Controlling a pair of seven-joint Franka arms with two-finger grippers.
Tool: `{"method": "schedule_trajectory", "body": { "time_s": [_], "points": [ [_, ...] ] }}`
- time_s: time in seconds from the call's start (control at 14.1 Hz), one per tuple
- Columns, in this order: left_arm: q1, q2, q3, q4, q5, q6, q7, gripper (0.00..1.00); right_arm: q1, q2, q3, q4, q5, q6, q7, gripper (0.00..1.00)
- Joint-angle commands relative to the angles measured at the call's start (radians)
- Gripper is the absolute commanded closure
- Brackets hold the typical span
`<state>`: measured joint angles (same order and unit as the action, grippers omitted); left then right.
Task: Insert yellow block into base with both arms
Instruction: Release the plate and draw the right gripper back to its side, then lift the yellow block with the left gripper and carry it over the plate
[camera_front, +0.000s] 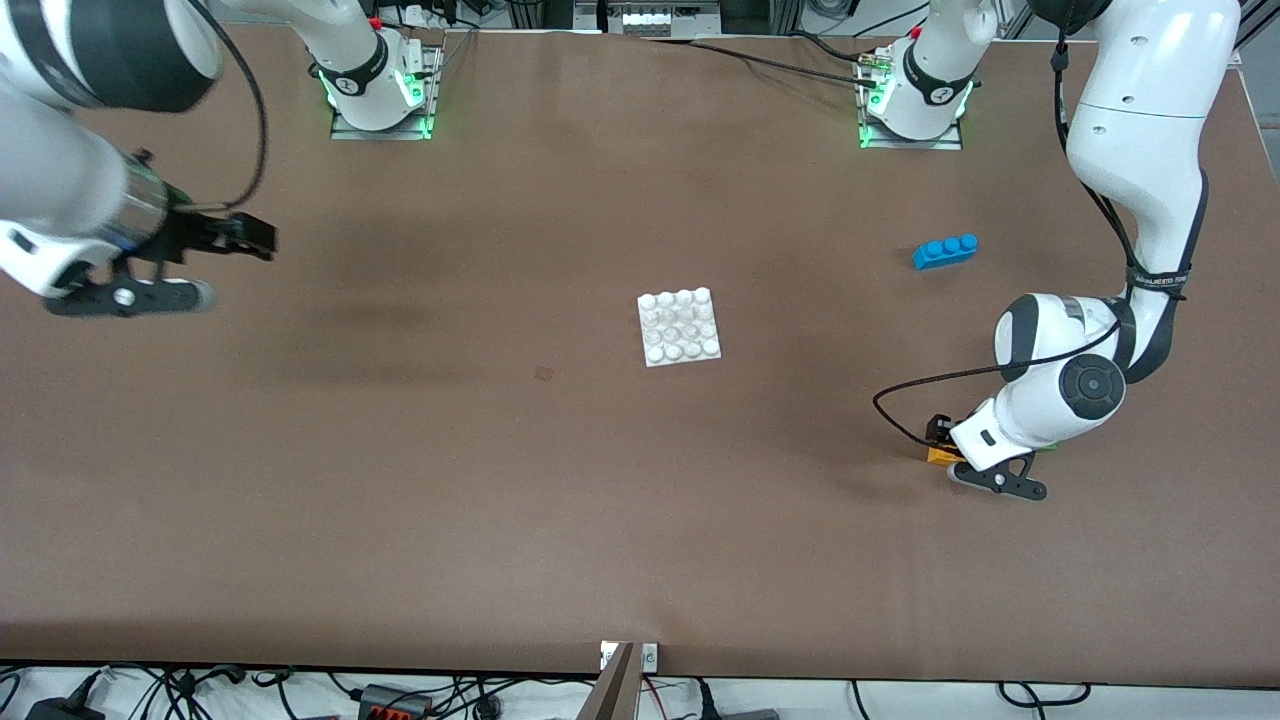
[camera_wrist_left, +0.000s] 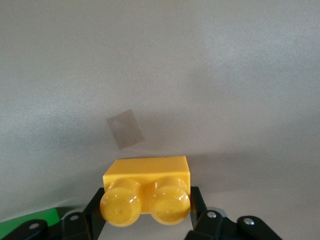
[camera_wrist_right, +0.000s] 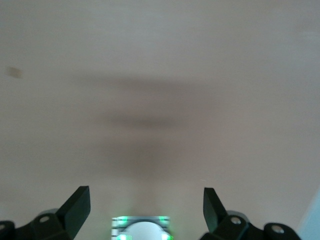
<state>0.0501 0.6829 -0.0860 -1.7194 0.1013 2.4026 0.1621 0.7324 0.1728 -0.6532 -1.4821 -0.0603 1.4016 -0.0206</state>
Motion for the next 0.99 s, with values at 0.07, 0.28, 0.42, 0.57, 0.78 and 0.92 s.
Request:
{"method": "schedule_trajectory", "body": {
  "time_s": [0.07, 0.28, 0.42, 0.57, 0.78, 0.92],
  "points": [
    [0.001, -0.006, -0.004, 0.009, -0.006, -0.013, -0.003, 0.43, -0.265, -0.03, 0.287, -0.009, -0.075, 0.025, -0.016, 0.0],
    [0.001, -0.022, -0.012, 0.009, -0.076, -0.065, -0.004, 0.43, -0.514, -0.068, 0.469, -0.023, -0.031, 0.024, -0.042, 0.0],
    [-0.007, -0.045, -0.015, 0.015, -0.126, -0.111, -0.012, 0.46, -0.638, -0.082, 0.514, -0.05, 0.063, 0.081, -0.114, 0.0],
    [-0.009, -0.058, -0.03, 0.037, -0.126, -0.154, -0.012, 0.46, -0.697, -0.13, 0.526, -0.133, 0.105, 0.16, -0.098, 0.0],
    [-0.042, -0.092, -0.058, 0.072, -0.13, -0.25, -0.057, 0.46, -0.772, -0.228, 0.586, -0.23, 0.139, 0.255, -0.111, 0.0],
    [-0.11, -0.114, -0.057, 0.072, -0.132, -0.263, -0.177, 0.46, -0.788, -0.257, 0.598, -0.228, 0.14, 0.254, -0.108, 0.0]
  ]
}}
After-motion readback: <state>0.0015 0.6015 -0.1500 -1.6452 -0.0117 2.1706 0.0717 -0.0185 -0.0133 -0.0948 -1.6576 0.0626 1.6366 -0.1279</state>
